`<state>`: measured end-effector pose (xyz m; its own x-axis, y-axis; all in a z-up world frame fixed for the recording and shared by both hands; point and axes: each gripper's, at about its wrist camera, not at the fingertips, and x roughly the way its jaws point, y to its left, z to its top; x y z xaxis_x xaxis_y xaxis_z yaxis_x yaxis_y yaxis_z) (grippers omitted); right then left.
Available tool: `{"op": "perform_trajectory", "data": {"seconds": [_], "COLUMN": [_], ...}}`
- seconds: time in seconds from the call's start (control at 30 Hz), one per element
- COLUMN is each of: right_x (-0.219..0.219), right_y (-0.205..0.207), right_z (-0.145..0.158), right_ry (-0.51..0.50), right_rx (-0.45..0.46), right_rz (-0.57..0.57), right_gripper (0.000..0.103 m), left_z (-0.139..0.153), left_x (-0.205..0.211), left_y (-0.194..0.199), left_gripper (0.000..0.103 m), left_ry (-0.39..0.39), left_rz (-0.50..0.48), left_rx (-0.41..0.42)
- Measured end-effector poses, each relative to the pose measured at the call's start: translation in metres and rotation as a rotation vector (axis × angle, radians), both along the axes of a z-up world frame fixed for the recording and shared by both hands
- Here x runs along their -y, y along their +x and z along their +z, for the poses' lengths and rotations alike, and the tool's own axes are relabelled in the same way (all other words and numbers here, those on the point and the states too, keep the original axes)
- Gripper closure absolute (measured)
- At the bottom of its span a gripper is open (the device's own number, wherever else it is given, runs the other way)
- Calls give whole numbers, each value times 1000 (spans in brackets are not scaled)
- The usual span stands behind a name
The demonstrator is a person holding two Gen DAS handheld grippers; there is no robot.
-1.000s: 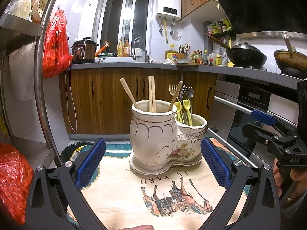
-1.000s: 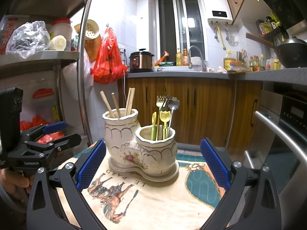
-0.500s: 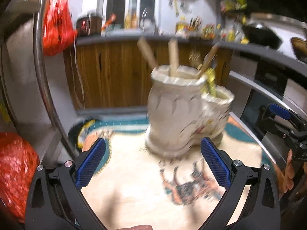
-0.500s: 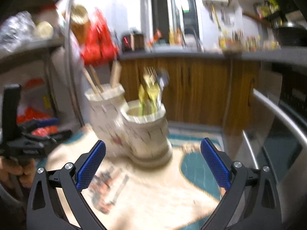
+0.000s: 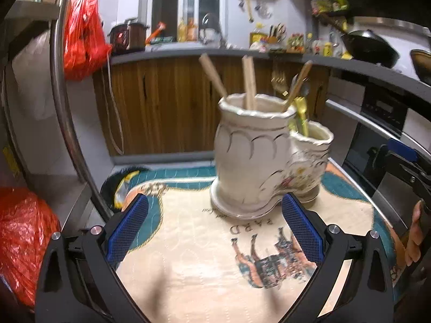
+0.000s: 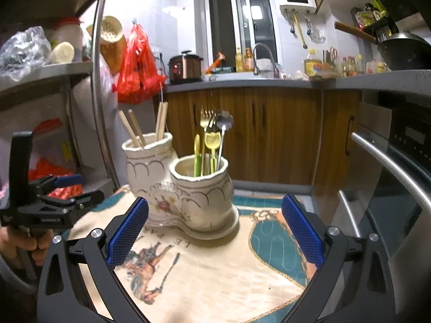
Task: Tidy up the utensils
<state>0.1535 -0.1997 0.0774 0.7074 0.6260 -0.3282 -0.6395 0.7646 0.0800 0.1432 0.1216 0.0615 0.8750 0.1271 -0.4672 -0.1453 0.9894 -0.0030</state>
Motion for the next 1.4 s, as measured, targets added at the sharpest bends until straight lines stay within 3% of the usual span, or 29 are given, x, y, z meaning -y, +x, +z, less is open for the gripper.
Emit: {"op": "perform_trajectory", "data": {"seconds": [0.3, 0.47, 1.4], "right_x": [-1, 0, 0], "right_y": [0, 0, -2], "right_z": [2, 2, 3], "right_ry": [6, 22, 19], "right_rx": [8, 10, 16], "right_rz": [0, 4, 14], "right_gripper": [5, 5, 5], "left_z": [9, 13, 12], "left_x": [8, 15, 14], "left_y": [-4, -11, -9], "left_gripper": [5, 5, 5], "left_ry": [-9, 32, 23], "left_rz": [-43, -50, -48], "left_rx": [42, 90, 67]}}
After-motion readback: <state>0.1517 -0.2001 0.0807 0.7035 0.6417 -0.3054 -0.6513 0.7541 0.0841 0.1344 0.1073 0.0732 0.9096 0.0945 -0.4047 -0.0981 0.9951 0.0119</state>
